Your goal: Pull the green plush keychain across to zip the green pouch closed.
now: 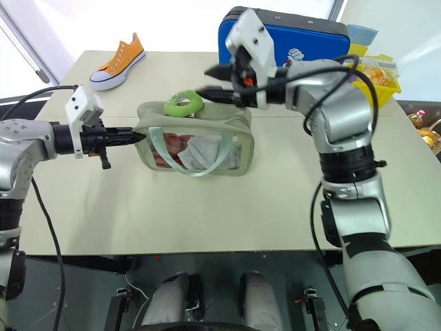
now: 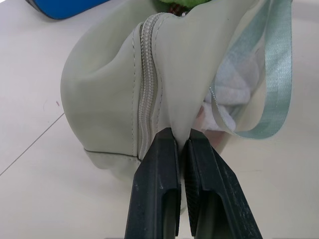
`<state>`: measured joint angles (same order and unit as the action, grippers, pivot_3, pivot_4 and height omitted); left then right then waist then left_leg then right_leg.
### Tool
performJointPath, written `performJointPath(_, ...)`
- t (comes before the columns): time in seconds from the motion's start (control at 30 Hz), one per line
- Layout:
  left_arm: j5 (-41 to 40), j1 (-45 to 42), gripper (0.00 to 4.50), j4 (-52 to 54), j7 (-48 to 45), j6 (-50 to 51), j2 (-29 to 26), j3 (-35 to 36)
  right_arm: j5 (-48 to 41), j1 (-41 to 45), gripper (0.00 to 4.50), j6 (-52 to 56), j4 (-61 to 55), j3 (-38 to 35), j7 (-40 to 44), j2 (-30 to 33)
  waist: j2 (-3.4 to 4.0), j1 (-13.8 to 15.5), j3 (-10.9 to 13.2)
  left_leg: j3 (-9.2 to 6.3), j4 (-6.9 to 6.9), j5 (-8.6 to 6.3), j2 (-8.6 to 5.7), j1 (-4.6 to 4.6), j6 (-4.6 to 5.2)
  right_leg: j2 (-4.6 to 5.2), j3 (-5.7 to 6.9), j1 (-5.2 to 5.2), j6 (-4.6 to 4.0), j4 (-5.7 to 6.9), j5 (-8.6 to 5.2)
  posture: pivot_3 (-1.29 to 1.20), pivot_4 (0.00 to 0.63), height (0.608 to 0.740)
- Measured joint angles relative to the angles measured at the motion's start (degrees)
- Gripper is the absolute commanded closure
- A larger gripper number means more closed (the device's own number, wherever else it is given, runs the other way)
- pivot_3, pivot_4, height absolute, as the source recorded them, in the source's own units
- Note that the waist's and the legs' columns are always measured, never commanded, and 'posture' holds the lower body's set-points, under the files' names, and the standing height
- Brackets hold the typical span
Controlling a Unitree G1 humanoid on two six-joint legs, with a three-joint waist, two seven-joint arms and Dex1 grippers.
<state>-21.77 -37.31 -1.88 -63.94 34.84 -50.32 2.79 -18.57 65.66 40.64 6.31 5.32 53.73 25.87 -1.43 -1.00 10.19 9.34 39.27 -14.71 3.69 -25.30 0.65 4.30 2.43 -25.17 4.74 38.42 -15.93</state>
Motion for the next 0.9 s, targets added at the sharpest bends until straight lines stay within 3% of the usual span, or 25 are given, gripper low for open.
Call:
performJointPath(0.13, -0.1, 0.2, 4.5, 0.5, 0.4, 0.0, 0.0, 0.0, 3.4, 1.5, 2.2, -2.7, 10.3, 2.5, -4.0, -5.0, 0.0, 0.1, 0.0, 0.01, 0.0, 0.0, -0.04, -0.08, 0.0, 0.03, 0.0, -0.04, 0.0, 0.0, 0.0, 0.0, 0.15, 0.74)
performJointPath(0.43, -0.2, 0.9, 4.5, 1.1, 1.0, 0.0, -0.2, 0.3, 8.9, 4.3, 2.2, -8.5, 20.6, 6.3, -3.8, -6.9, 0.01, -0.1, 0.0, -0.01, 0.0, 0.0, -0.04, -0.07, 0.0, 0.05, 0.0, -0.06, 0.0, 0.03, 0.0, 0.0, 0.15, 0.74)
performJointPath(0.53, -0.2, 1.2, 4.5, 1.6, 1.1, 0.0, -0.2, 0.5, 8.8, 4.3, 3.01, -8.5, 20.8, 6.3, -2.9, -7.2, 0.01, -0.1, 0.0, 0.0, 0.0, 0.0, -0.03, -0.07, 0.0, 0.05, 0.0, -0.07, 0.0, 0.03, 0.0, 0.0, 0.15, 0.74)
performJointPath(0.63, -0.2, 1.3, 4.5, 1.5, 1.4, -0.2, -0.2, 0.6, 8.5, 4.3, 4.47, -8.0, 20.2, 6.2, -1.5, -7.1, 0.01, -0.1, 0.0, -0.01, 0.0, 0.0, -0.03, -0.07, 0.0, 0.05, 0.0, -0.06, 0.0, 0.03, 0.0, 0.0, 0.15, 0.74)
performJointPath(0.9, -0.1, 1.0, 4.5, 0.4, 1.6, -1.3, 0.3, 0.5, 7.6, 3.0, 4.47, -3.9, 14.4, 5.8, 0.0, -4.7, 0.01, 0.0, 0.0, -0.01, 0.0, 0.0, -0.03, -0.08, 0.0, 0.06, 0.0, -0.06, 0.0, 0.03, 0.0, 0.0, 0.15, 0.74)
